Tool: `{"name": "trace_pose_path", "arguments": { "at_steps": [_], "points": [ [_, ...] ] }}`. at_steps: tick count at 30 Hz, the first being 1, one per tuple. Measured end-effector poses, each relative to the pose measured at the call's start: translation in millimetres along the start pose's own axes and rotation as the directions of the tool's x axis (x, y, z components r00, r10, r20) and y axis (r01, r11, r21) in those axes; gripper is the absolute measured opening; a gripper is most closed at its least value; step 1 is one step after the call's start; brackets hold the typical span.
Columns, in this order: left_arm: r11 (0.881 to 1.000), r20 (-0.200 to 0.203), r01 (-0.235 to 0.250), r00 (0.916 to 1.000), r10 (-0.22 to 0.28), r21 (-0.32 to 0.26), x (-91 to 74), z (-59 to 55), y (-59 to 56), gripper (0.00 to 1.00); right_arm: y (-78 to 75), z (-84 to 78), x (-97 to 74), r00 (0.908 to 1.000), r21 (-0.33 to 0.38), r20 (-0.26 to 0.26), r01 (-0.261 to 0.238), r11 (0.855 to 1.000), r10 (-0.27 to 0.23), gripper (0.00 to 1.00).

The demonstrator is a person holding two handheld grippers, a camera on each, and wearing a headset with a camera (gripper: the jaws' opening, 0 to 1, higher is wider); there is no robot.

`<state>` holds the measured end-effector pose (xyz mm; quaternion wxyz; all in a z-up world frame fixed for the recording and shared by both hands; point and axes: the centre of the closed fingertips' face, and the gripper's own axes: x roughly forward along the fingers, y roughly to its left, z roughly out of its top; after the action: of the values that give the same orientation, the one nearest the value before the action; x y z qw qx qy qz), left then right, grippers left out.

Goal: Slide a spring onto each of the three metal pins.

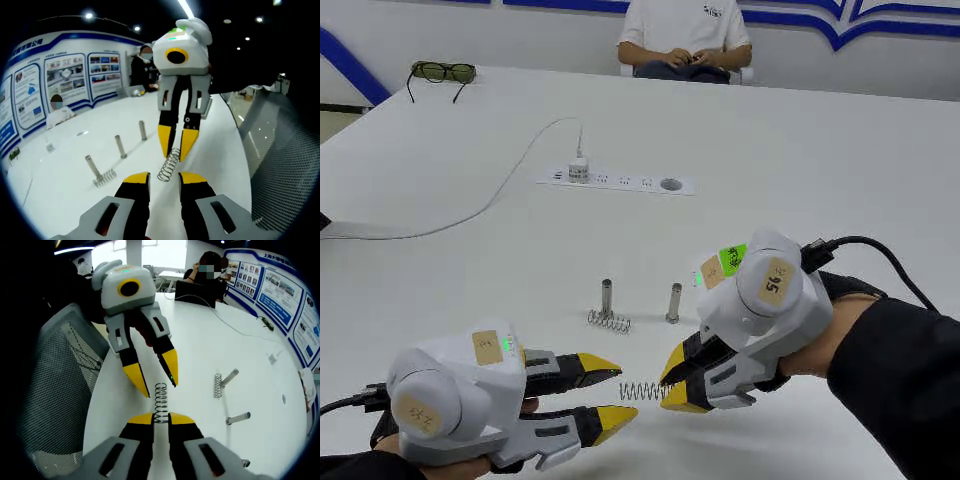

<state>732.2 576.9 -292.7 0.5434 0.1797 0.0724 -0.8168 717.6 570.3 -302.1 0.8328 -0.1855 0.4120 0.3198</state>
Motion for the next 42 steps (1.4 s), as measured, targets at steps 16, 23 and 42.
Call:
{"name": "trace_pose_path", "arguments": {
  "at_steps": [16,23,42],
  "points": [
    [0.999,-0.006,0.036,0.9993,-0.036,0.017,2.5,-1.0,-7.8,0.13,4.5,0.5,-3.7,0.9998,-0.023,-0.010,-0.019,1.000,0.019,0.12],
    [0.999,-0.007,0.039,0.9992,-0.039,0.018,2.7,-0.3,-8.5,0.12,6.1,7.8,-10.6,0.9995,-0.008,0.011,-0.028,1.000,0.028,0.12],
    [0.999,-0.021,0.048,0.9986,-0.048,0.019,3.7,-0.9,-12.8,0.11,10.5,40.5,-16.8,0.9961,-0.016,0.081,-0.034,0.999,0.035,0.12]
  ]
}}
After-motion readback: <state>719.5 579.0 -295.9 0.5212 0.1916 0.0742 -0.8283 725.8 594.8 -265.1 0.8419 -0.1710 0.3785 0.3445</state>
